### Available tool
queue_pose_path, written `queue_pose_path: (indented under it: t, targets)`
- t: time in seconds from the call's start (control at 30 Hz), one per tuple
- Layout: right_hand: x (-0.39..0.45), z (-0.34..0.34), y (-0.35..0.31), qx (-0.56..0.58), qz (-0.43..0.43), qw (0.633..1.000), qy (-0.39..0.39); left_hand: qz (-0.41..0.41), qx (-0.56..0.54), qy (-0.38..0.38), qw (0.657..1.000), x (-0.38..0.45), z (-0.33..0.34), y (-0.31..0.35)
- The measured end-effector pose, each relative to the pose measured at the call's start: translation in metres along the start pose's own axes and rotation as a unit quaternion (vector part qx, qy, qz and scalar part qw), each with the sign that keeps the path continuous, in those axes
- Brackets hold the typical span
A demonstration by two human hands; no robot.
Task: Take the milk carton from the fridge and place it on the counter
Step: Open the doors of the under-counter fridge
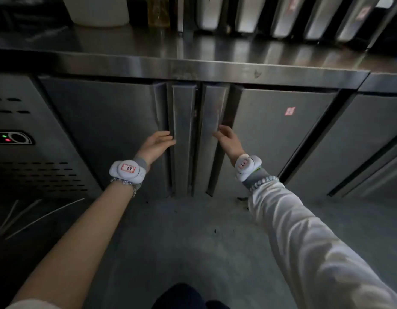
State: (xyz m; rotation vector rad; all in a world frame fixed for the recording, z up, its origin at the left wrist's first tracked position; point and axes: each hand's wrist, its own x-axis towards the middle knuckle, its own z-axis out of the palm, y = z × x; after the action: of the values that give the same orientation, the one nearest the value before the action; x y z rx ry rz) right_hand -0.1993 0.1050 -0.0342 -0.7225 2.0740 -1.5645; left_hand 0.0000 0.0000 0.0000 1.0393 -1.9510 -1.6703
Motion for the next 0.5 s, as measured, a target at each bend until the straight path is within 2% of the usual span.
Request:
queue_pose_path:
  t: [0.5]
  targets:
    - [0.005, 0.013, -0.005, -0.003, -0.027, 0.997, 0.069, 0.021, -0.008, -0.001, 1.0, 0.014, 0.001, -0.015]
